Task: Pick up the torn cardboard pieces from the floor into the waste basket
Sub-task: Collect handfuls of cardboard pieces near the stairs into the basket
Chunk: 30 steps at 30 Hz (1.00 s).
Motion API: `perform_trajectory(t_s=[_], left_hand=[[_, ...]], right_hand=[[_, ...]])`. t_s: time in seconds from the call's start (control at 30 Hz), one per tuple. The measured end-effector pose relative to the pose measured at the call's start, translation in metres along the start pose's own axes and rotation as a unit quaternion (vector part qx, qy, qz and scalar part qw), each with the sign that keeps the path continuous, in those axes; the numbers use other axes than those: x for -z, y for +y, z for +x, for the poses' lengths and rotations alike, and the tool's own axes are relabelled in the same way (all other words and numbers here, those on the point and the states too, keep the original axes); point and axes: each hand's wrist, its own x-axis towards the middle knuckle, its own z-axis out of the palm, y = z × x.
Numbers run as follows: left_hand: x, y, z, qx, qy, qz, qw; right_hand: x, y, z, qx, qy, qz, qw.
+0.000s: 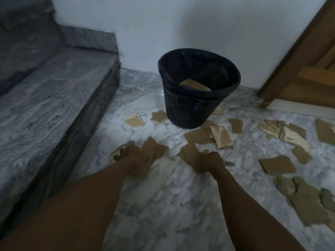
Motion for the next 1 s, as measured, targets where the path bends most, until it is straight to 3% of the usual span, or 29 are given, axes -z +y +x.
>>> perform_trajectory(t_s=[0.07, 0.13, 0.2, 0.3, 0.43, 0.63, 0.87, 1.0], left_hand=[[-0.007, -0.020, 0.001, -0.002, 0.005, 0.034, 0.999], [-0.016, -0.031, 0.002, -0.017, 0.027, 0.120, 0.992], [-0.018, -0.034, 0.003, -0.053, 0.061, 0.193, 0.978], [-0.019, -0.032, 0.007, -0.121, 0.106, 0.235, 0.959], [-0.026, -0.023, 0.018, -0.161, 0.082, 0.271, 0.946], [-0.034, -0.009, 0.018, -0.145, 0.039, 0.237, 0.960], [-0.035, -0.006, 0.014, -0.123, -0.005, 0.272, 0.954], [-0.034, -0.002, 0.014, -0.146, 0.003, 0.275, 0.950]], right_hand=[[-0.014, -0.005, -0.002, -0.035, 0.072, -0.076, 0.994], [-0.024, -0.010, -0.001, -0.014, 0.108, -0.091, 0.990], [-0.031, -0.012, 0.005, 0.032, 0.057, -0.113, 0.992], [-0.039, -0.004, 0.010, 0.032, 0.009, -0.165, 0.986], [-0.039, 0.006, 0.008, -0.017, 0.034, -0.164, 0.986], [-0.030, 0.008, 0.011, -0.070, 0.011, -0.191, 0.979], [-0.034, -0.008, 0.018, -0.017, -0.057, -0.131, 0.990], [-0.032, -0.015, 0.017, -0.015, -0.056, -0.032, 0.998]])
